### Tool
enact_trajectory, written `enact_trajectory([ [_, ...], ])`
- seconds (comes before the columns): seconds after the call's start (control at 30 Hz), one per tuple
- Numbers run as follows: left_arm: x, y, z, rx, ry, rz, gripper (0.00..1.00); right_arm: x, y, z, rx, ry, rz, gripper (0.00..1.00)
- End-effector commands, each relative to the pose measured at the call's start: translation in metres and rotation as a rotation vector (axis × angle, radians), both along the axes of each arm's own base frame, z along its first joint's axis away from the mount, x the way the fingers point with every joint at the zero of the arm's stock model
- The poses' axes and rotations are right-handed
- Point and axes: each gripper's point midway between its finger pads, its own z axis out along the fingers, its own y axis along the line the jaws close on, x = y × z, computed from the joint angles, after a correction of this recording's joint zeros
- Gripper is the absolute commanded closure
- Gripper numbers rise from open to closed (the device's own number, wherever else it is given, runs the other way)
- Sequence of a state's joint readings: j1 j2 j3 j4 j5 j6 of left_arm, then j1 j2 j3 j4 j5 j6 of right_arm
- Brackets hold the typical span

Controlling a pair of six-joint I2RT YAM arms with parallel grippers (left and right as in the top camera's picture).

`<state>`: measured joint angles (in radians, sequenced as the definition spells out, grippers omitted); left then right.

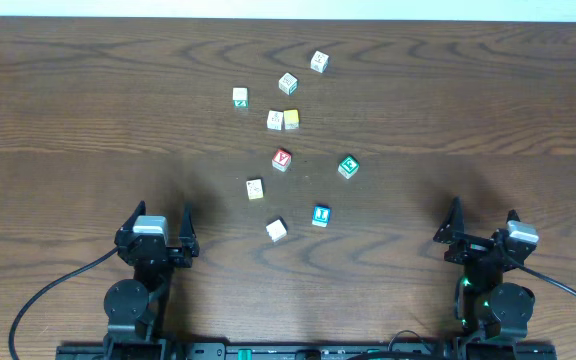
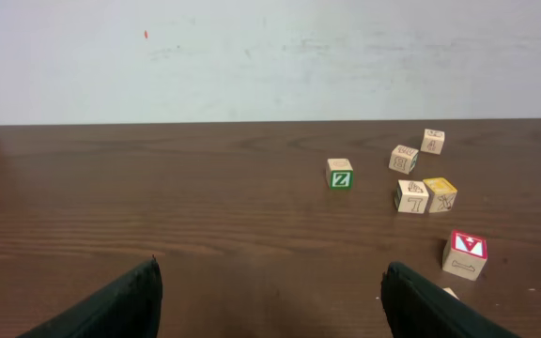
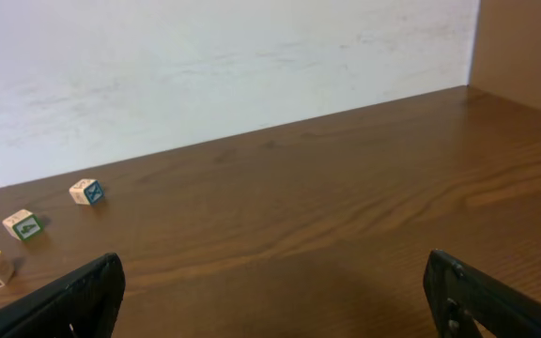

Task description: Lift 3 blocks

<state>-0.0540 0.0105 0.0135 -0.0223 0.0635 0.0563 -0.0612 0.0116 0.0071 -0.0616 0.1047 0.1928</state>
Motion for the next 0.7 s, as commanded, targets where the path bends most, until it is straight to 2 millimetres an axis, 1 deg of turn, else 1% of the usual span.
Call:
enact_trajectory([
  [0.0,-0.001,0.001,-0.015,0.001,0.05,0.002,0.25,0.02,0.072,0.079,0.048,0.556,0.467,0.01],
  [0.07,-0.001,0.001,-0.015,0.001,0.05,0.002,0.25,0.026,0.072,0.084,0.04,0.601,0.482,0.01],
  [0.17,-0.001,0.001,-0.015,0.001,0.05,0.002,0.25,0.028,0.075,0.096,-0.019,0.596,0.524,0.01],
  [0.43,-0.001,0.001,-0.015,0.001,0.05,0.001,0.25,0.0,0.077,0.137,-0.148,0.427,0.535,0.01],
  [0.53,-0.001,0.001,-0.015,0.001,0.05,0.002,0.25,-0.003,0.077,0.141,-0.157,0.41,0.534,0.01],
  [0.67,-0.001,0.001,-0.015,0.001,0.05,0.002,0.25,0.0,0.077,0.143,-0.16,0.399,0.533,0.01],
])
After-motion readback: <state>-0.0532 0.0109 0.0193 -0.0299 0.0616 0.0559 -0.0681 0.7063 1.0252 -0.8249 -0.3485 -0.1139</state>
